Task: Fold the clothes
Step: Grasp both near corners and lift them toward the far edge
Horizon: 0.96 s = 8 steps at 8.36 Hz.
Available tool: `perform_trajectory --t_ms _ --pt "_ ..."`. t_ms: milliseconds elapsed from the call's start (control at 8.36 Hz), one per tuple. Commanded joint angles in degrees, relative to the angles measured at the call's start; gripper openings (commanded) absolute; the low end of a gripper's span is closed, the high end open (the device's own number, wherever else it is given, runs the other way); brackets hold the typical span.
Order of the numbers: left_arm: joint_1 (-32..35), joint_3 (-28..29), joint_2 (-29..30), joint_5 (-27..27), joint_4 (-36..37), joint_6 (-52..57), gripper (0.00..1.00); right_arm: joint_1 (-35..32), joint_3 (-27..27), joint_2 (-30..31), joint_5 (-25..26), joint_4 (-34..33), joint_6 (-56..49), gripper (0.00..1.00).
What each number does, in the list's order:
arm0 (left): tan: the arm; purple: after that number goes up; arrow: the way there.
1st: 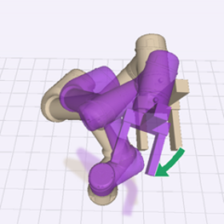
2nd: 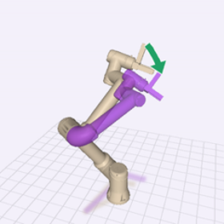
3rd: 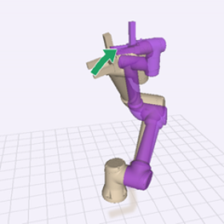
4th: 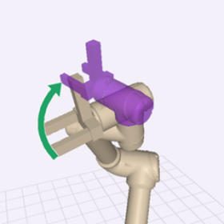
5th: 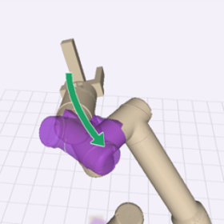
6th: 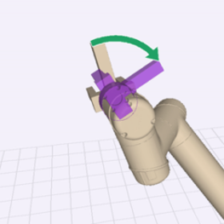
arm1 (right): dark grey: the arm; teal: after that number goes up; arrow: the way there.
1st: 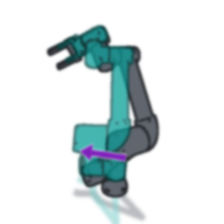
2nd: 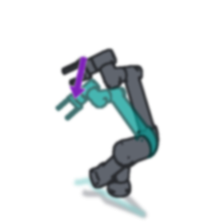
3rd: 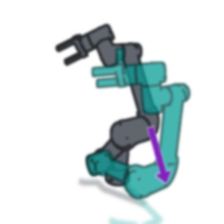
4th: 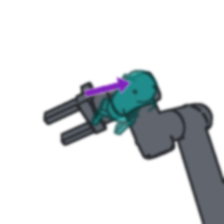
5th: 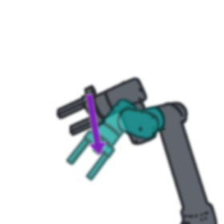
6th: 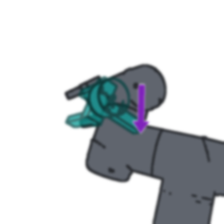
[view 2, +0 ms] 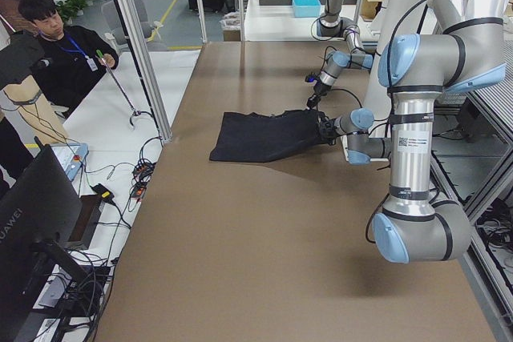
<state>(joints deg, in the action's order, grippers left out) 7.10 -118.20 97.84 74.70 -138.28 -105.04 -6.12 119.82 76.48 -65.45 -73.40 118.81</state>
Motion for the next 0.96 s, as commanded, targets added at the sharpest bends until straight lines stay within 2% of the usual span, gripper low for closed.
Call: perform_trajectory --t_ms 0,120,239,359,478,598,837 --pt "-0.33 -12.65 -8.8 3.34 0.63 0.01 0.0 5.41 14.87 0.08 -0.82 -12.94 -0.85 0.0" --pt "2.11 -11.88 -6.98 4.31 4.21 0.09 0.0 4.72 15.0 -0.36 -0.9 -14.48 -1.2 0.0" --pt "7.61 -11.61 -0.43 9.27 12.07 1.23 0.0 1.49 12.83 -1.24 -1.86 -14.41 -4.51 0.0" --pt "12.46 -11.35 5.12 13.15 19.72 3.15 0.0 -1.59 9.67 -3.68 -2.39 -14.32 -6.03 0.0" --pt "15.2 -9.61 8.65 13.8 24.5 3.69 0.0 -4.23 5.73 -6.14 -2.49 -14.23 -6.56 0.0" --pt "17.06 -6.02 11.47 13.89 25.24 5.87 0.0 -6.6 3.6 -6.69 -2.49 -14.14 -6.74 0.0" --pt "20.92 -0.65 14.04 13.98 25.34 9.91 0.0 -9.43 3.23 -7.22 -2.58 -14.32 -8.75 0.0"
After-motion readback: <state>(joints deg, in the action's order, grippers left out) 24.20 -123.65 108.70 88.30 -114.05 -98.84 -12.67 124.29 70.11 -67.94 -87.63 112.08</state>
